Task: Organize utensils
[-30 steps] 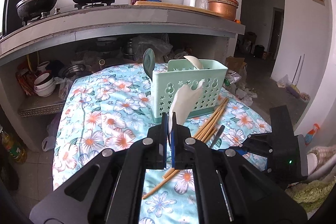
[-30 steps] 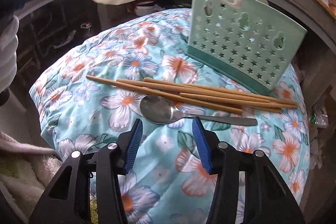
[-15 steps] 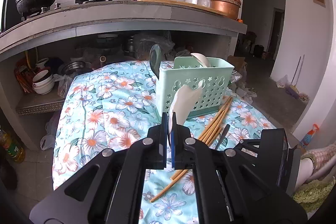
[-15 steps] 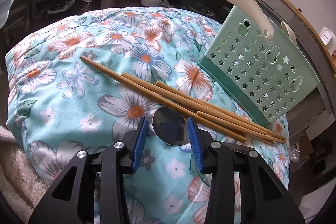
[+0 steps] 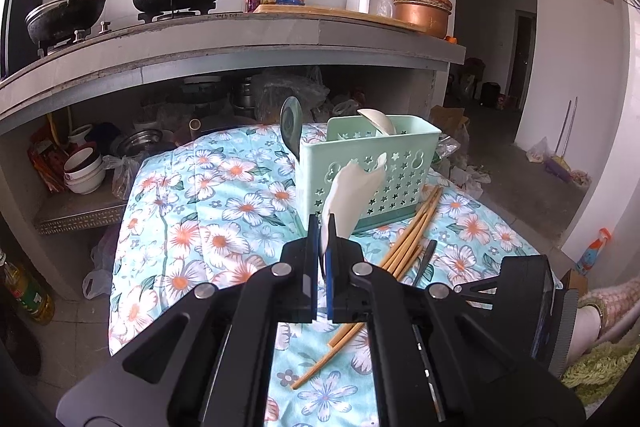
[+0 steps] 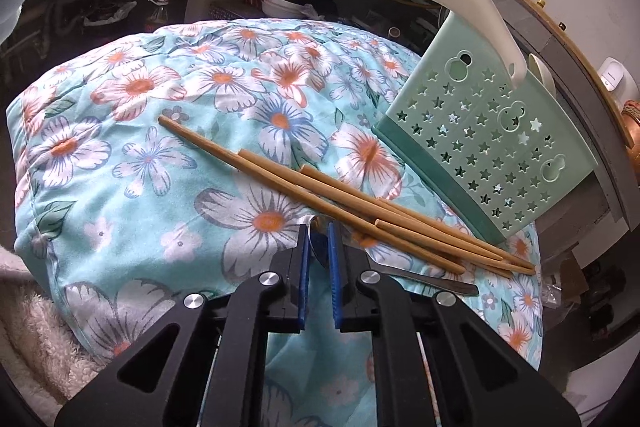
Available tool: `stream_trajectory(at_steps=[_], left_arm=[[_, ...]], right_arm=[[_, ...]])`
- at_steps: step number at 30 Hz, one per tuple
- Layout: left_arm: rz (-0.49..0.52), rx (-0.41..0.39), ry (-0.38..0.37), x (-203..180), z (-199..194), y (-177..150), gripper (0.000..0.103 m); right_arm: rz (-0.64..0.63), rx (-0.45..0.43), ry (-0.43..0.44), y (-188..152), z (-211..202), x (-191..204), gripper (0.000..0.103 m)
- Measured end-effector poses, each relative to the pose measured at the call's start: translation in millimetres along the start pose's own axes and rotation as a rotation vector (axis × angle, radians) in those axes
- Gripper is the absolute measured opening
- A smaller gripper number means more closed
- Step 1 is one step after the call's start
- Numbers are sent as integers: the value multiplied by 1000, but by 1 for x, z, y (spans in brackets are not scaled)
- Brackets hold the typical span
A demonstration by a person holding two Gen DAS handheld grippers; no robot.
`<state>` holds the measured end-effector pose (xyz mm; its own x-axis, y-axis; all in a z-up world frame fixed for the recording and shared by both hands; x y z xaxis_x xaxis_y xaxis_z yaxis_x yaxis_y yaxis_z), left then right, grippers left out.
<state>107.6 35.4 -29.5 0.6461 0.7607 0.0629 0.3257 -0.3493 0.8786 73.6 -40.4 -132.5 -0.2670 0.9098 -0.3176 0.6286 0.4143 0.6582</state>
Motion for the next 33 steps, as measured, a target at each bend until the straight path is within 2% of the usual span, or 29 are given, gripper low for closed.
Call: stream_trajectory(at_steps=[13,33], left_arm=[[27,-1,11,-7,-2,7,2],[55,-3,11,-17,-3,13,2]], right_arm=[[173,-116,6,21,-54,-45,4],[368,-211,26,30,-94,-94,2]])
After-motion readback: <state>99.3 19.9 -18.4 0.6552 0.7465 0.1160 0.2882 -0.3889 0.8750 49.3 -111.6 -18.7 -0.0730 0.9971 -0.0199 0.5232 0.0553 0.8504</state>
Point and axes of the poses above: each gripper's, at about its wrist camera, not at the fingertips, and z roughly the way its jaws point, x to its left, y to its top, the point moved 6 cm from there along z, roughly the way its jaws point, and after that the axes turned 7 degrees about z, right-handed, at the moved point
